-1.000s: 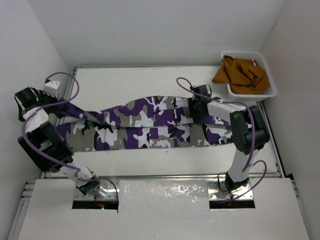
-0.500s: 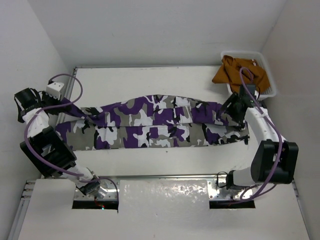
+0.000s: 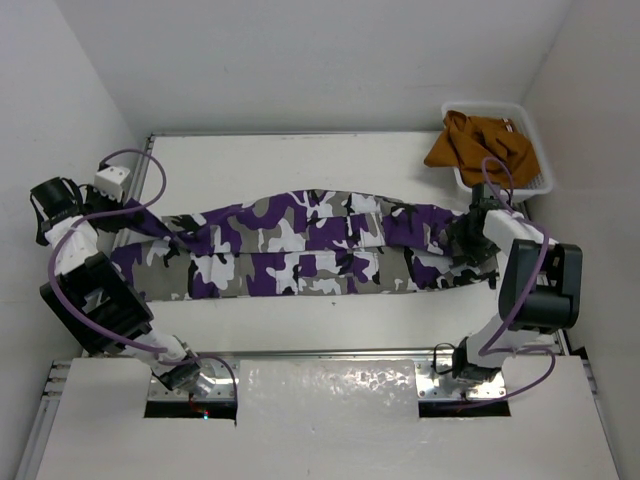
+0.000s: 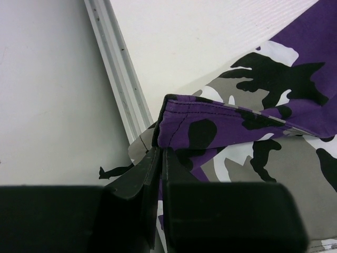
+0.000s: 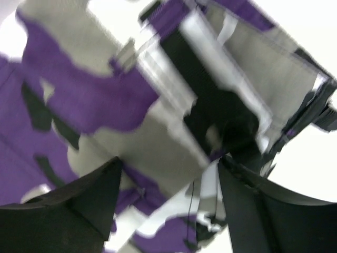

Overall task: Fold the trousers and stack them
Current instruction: Fold the trousers

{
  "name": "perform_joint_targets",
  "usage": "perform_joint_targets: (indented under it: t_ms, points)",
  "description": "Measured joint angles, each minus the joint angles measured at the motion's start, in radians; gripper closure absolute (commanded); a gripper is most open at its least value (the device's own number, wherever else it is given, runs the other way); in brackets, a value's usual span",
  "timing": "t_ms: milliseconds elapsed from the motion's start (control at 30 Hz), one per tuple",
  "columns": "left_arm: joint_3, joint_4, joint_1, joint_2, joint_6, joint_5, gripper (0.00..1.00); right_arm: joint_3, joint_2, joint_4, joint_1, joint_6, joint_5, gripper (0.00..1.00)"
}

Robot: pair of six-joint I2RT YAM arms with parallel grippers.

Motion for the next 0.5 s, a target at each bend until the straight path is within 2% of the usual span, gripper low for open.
perform_joint_targets:
  t_ms: [133, 167, 267, 300, 367, 400, 433, 500]
  points:
    - [0.006, -0.014, 0.000, 0.000, 0.003, -0.003, 1.00, 0.000, 0.025, 0.029, -0.012, 0.022, 0.073, 0.47]
    - [0.010, -0.016, 0.000, 0.000, 0.002, -0.003, 1.00, 0.000, 0.025, 0.032, -0.014, 0.023, 0.098, 0.55]
    - [0.027, -0.023, 0.000, 0.000, 0.002, -0.003, 1.00, 0.004, 0.026, 0.041, -0.020, 0.013, 0.174, 0.67]
    - [0.033, -0.023, 0.000, 0.000, -0.001, -0.003, 1.00, 0.008, 0.027, 0.042, -0.022, 0.009, 0.193, 0.76]
    - [0.045, -0.023, 0.000, 0.002, -0.002, -0.001, 1.00, 0.022, 0.034, 0.047, -0.024, -0.007, 0.224, 0.85]
    - [0.049, -0.023, 0.000, 0.002, -0.002, 0.000, 1.00, 0.030, 0.039, 0.050, -0.024, -0.011, 0.234, 0.95]
    - [0.051, -0.024, 0.000, 0.002, -0.003, 0.000, 1.00, 0.037, 0.045, 0.057, -0.024, -0.014, 0.240, 1.00]
    - [0.053, -0.025, 0.000, 0.002, -0.005, 0.001, 1.00, 0.041, 0.054, 0.073, -0.024, -0.026, 0.250, 1.00]
